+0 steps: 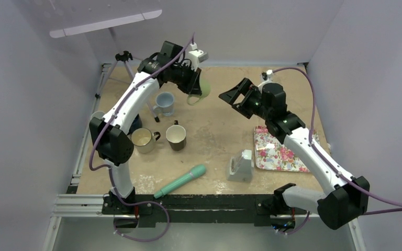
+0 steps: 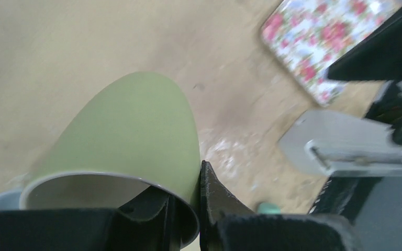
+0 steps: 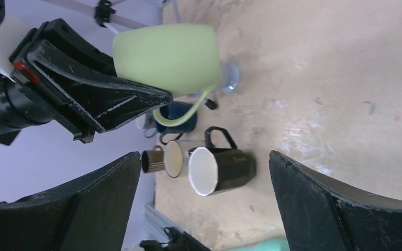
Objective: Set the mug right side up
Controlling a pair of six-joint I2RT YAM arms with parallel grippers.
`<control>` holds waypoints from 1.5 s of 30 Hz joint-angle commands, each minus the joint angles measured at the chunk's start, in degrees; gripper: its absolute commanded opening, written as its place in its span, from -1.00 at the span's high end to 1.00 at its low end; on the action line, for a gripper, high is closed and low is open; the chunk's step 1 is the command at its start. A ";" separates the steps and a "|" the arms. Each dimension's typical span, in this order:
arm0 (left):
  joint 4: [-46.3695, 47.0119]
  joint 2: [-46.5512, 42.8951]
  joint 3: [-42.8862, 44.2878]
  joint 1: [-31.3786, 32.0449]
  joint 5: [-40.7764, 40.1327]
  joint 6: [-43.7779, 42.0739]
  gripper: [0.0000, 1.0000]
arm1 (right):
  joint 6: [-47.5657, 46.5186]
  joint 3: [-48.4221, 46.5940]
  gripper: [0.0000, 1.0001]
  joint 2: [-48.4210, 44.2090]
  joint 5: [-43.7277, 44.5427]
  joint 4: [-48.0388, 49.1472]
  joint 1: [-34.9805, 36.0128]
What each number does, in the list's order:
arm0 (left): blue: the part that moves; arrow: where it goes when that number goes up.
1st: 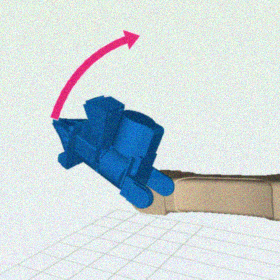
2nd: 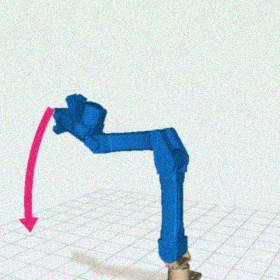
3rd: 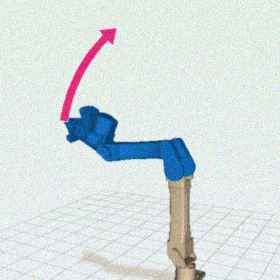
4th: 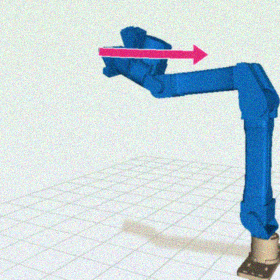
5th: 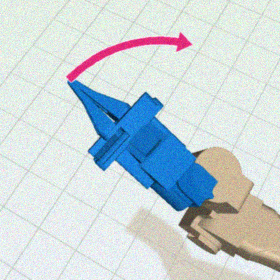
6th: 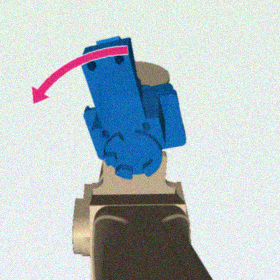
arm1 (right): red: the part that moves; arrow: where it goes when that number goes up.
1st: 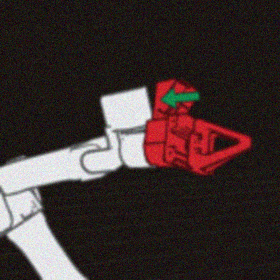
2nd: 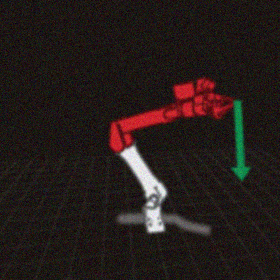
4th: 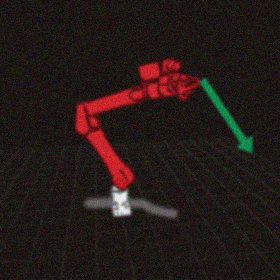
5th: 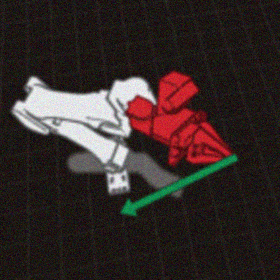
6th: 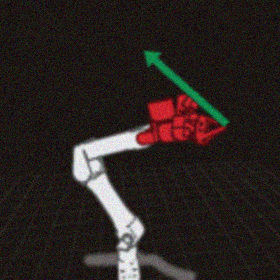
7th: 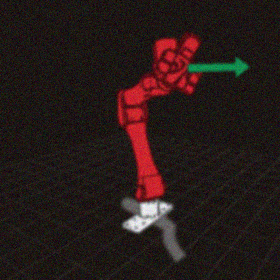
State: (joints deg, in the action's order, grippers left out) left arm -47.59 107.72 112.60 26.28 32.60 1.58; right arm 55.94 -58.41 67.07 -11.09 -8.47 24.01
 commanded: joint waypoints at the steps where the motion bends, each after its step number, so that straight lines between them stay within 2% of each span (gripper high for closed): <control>1: -17.37 2.14 5.38 -0.12 -11.55 -24.83 1.00 | -6.39 -3.26 -0.94 -1.48 6.66 -7.27 0.13; 3: -21.36 3.90 5.28 0.31 -12.48 -29.70 1.00 | -7.43 -3.35 -0.94 -1.63 7.77 -7.76 0.11; 7: -22.23 8.87 3.56 2.59 -18.23 -34.06 1.00 | -8.92 -4.65 -0.94 -0.46 9.55 -9.85 0.14; 13: -14.19 11.53 0.20 3.94 -21.63 -33.68 1.00 | -10.84 -6.19 -0.94 -0.10 12.75 -13.49 0.15; 20: -13.11 15.49 -0.94 4.41 -24.84 -36.13 1.00 | -11.54 -5.91 -0.95 -0.97 15.22 -14.98 0.07; 23: -10.18 15.20 -3.35 4.42 -25.32 -36.83 0.80 | -12.03 -6.24 -0.95 -0.97 15.80 -15.22 0.10; 28: -6.26 14.67 -6.57 4.34 -25.88 -38.59 0.73 | -12.77 -7.85 -0.96 -0.63 16.95 -16.56 0.14; 30: -5.34 14.28 -7.27 4.37 -26.04 -38.84 0.56 | -13.08 -8.09 -0.96 -0.69 17.34 -16.98 0.12; 34: -5.71 11.97 -6.87 4.33 -24.12 -37.19 -0.08 | -13.68 -8.00 -0.97 -1.30 19.90 -17.88 0.00; 40: -2.03 2.62 -8.16 4.12 -18.89 -34.83 -0.57 | -15.30 -8.69 -0.97 -3.29 22.98 -17.60 -0.96; 45: -2.23 -6.07 -8.86 2.11 -15.32 -28.33 -0.93 | -18.57 -9.04 -0.97 -5.55 28.30 -15.83 -2.16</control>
State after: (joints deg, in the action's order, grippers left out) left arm -52.36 111.79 103.94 30.39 12.32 -32.40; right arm 40.97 -64.77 64.45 11.25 -26.48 23.00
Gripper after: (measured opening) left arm 0.909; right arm 0.985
